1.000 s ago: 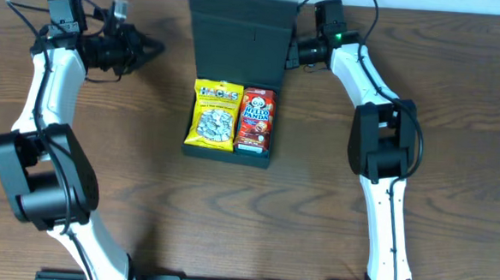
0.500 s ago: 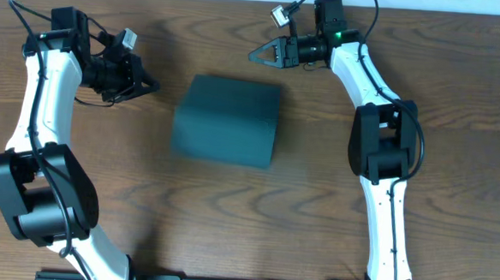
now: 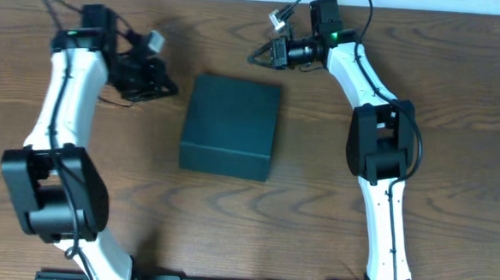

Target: Pack container

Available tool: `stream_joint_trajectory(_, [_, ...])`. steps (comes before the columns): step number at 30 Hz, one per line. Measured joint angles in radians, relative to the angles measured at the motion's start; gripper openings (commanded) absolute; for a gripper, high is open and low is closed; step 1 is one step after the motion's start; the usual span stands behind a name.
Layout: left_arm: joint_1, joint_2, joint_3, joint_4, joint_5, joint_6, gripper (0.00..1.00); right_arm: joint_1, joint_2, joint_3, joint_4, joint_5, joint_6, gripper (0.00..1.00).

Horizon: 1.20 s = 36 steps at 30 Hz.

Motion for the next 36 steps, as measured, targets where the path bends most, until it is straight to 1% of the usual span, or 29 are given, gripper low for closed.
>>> stream_joint_trajectory(4, [-0.105, 0.0, 0.0, 0.028, -0.066, 0.006, 0.06, -0.013, -0.035, 0.0, -0.127, 0.24, 0.006, 0.01])
stream_joint_trajectory(6, [-0.134, 0.0, 0.0, 0.047, -0.084, 0.02, 0.06, -0.024, -0.085, 0.0, -0.213, 0.377, -0.014, 0.01])
stream_joint_trajectory(8, [-0.147, 0.0, 0.0, 0.056, -0.093, 0.036, 0.06, -0.034, -0.153, -0.001, -0.298, 0.492, -0.05, 0.01])
stream_joint_trajectory(11, [-0.15, 0.0, 0.0, 0.057, -0.104, 0.073, 0.06, -0.042, -0.301, 0.0, -0.43, 0.673, -0.118, 0.01])
stream_joint_trajectory(15, [-0.15, 0.0, 0.0, 0.047, -0.113, 0.134, 0.06, -0.027, -0.475, 0.002, -0.584, 0.819, -0.198, 0.01])
stream_joint_trajectory(20, [-0.154, 0.0, 0.0, 0.003, -0.109, 0.228, 0.06, -0.01, -0.603, 0.003, -0.735, 0.881, -0.264, 0.01])
stream_joint_trajectory(25, [-0.162, 0.0, -0.01, 0.006, -0.066, 0.274, 0.06, -0.008, -0.662, 0.003, -0.915, 0.937, -0.346, 0.02])
stream_joint_trajectory(27, [-0.163, 0.0, -0.015, 0.007, -0.058, 0.284, 0.06, -0.005, -0.67, 0.002, -0.956, 0.943, -0.366, 0.01])
stream_joint_trajectory(31, [-0.163, 0.0, -0.04, 0.037, -0.044, 0.292, 0.06, 0.002, -0.675, -0.038, -0.98, 0.94, -0.389, 0.01])
stream_joint_trajectory(36, [-0.163, 0.0, -0.103, 0.085, -0.024, 0.3, 0.06, 0.053, -0.678, -0.22, -0.931, 0.932, -0.397, 0.02])
